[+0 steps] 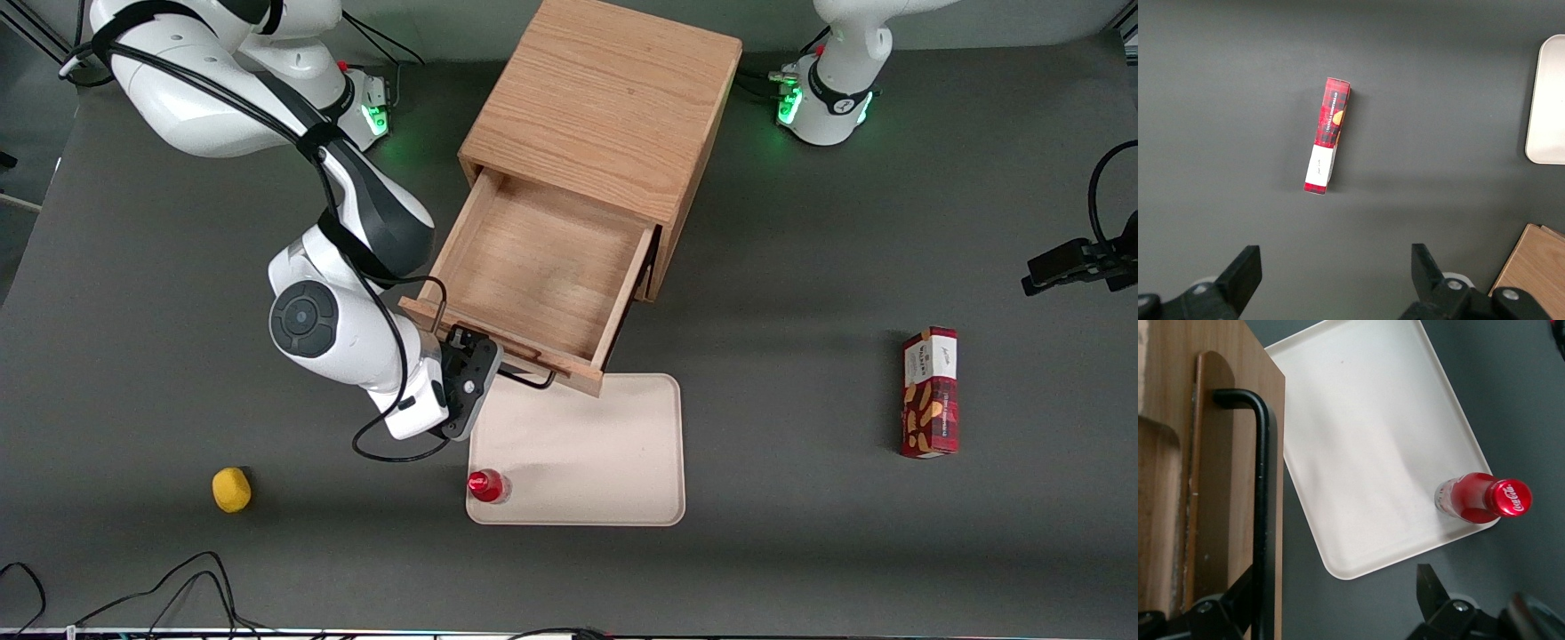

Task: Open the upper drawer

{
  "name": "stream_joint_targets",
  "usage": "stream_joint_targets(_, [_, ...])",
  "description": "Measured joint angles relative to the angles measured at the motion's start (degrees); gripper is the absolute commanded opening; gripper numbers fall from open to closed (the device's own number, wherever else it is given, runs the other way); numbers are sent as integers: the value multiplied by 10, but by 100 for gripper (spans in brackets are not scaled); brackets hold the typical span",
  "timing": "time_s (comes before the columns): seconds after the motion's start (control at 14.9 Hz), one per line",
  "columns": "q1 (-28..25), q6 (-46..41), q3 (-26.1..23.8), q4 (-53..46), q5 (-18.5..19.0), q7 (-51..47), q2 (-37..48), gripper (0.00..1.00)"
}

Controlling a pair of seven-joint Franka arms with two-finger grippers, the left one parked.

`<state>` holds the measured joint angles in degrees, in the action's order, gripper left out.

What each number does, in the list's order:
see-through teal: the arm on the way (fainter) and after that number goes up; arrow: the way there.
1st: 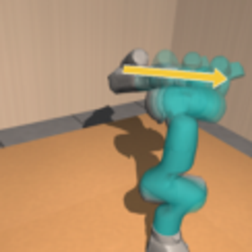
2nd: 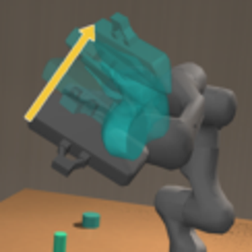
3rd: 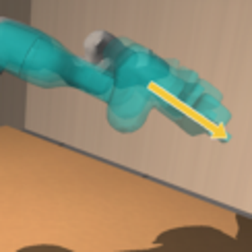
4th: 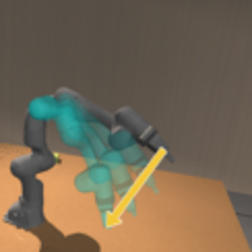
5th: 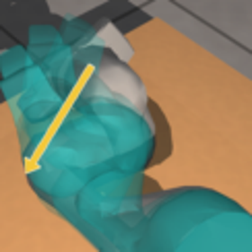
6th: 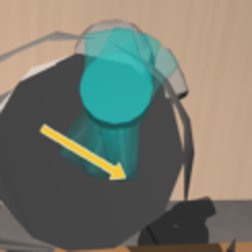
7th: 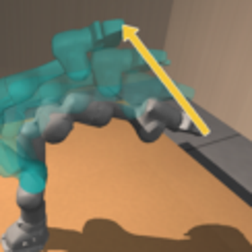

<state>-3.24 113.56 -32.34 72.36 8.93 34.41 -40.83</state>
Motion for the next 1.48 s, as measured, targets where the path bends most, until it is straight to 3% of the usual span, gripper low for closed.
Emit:
stream_joint_targets(0.4, [-1,2,-3,-18,0,-3,7,100])
stream_joint_targets(0.74, [2,21,25,-33,-3,-37,69,100])
stream_joint_targets(0.81, [2,21,39,-34,-16,-48,87,100])
stream_joint_targets(1.07, [13,5,143,-6,-161,-62,179,100])
stream_joint_targets(1.14, [25,-8,160,15,-183,-68,206,100])
stream_joint_targets(1.48, [101,-103,176,143,-195,-219,334,100])
